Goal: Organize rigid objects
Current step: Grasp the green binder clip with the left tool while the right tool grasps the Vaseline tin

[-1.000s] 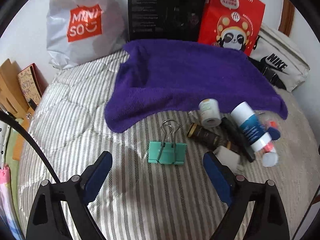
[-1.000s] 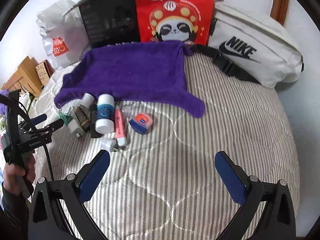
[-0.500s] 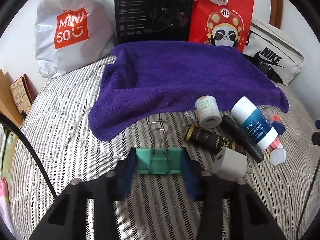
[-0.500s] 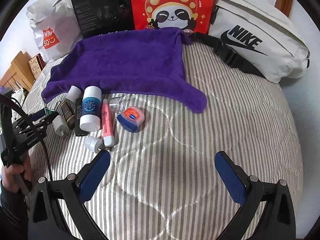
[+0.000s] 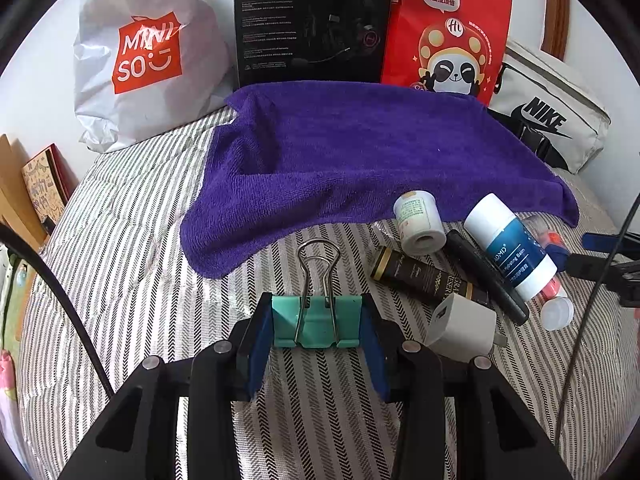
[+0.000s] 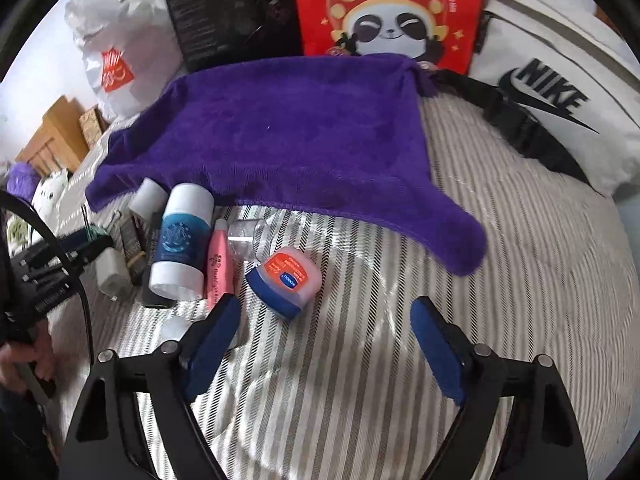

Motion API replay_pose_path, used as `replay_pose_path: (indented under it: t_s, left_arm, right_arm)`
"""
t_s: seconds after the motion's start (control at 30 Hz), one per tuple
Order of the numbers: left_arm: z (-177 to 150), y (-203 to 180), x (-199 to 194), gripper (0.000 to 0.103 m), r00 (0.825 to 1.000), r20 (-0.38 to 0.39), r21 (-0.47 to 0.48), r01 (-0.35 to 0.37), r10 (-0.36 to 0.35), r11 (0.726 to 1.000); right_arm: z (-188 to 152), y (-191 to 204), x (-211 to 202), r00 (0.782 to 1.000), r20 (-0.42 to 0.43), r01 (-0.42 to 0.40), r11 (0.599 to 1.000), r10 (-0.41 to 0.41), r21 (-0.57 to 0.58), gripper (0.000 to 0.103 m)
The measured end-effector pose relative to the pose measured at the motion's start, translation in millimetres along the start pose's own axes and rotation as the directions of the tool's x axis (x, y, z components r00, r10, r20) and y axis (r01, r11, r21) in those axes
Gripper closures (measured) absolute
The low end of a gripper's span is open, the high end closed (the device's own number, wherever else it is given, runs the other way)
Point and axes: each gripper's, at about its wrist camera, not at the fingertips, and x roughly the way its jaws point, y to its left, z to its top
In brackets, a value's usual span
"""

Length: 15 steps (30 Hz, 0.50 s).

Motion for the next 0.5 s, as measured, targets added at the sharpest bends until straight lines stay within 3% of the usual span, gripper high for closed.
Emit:
replay_pose_path:
  t_s: [0.3,0.5]
  left_arm:
    - [0,0,0,0.064,1.0,0.0,0.0,0.0,0.0,1.0]
    - [0,0,0,0.064,1.0,0.0,-0.001,0.0,0.0,1.0]
  right_arm:
    - [11,2,18,1.0,0.03,0.006,0.999,-0.004,-0.047,0.031]
    - [14,7,20,0.997,0.068,0.04,0.996,-0.034,-0.08,0.057]
